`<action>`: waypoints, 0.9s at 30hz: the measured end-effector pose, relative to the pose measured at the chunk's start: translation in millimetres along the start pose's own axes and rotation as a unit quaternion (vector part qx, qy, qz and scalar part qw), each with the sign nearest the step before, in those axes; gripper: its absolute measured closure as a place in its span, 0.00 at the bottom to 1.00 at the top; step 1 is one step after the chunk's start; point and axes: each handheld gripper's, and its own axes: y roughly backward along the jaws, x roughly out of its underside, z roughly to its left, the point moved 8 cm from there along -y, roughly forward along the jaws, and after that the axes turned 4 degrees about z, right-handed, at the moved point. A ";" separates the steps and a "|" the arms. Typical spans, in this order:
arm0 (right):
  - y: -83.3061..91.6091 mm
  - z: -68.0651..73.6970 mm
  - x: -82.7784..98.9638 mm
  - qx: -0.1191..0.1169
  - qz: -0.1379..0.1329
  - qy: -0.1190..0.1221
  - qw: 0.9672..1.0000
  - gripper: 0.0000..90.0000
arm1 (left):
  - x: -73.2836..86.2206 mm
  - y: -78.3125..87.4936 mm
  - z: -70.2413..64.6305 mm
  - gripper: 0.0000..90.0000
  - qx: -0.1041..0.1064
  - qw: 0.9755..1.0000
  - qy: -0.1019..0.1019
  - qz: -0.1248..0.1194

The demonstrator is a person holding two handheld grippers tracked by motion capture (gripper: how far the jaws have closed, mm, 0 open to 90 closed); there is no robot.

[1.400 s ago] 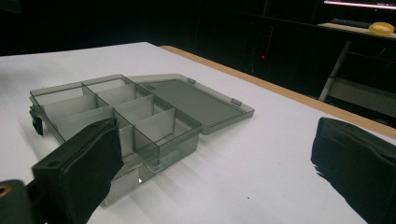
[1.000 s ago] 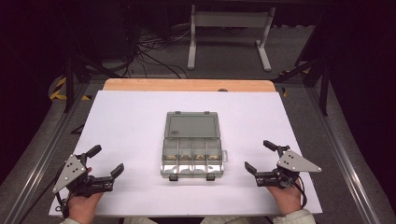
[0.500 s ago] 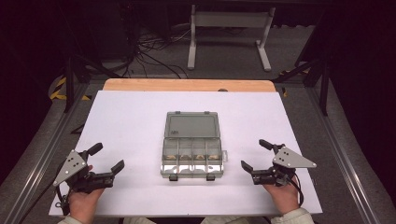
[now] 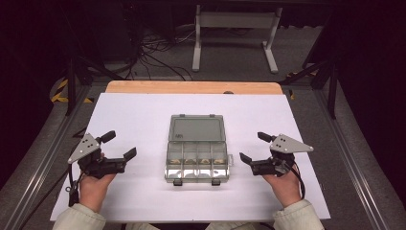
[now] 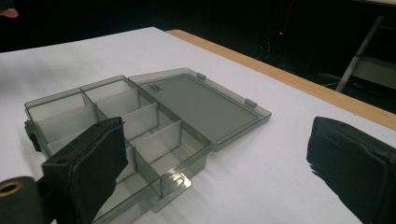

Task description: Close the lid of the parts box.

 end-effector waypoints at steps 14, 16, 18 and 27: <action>-23.4 -22.8 -15.2 0.004 0.016 -0.026 1.000 0.07 | -14.2 -32.2 5.7 0.02 0.014 1.000 -0.002 0.022; -26.5 -26.2 -17.1 0.007 0.019 -0.025 0.999 0.07 | -15.9 -35.8 7.7 0.02 0.015 1.000 -0.001 0.025; -28.0 -27.6 -18.1 0.008 0.019 -0.025 0.999 0.07 | -18.4 -40.1 8.2 0.02 0.017 0.999 0.002 0.027; -43.5 -37.3 -23.3 0.009 0.033 -0.028 0.999 0.07 | -25.3 -55.8 12.0 0.03 0.017 0.999 -0.007 0.036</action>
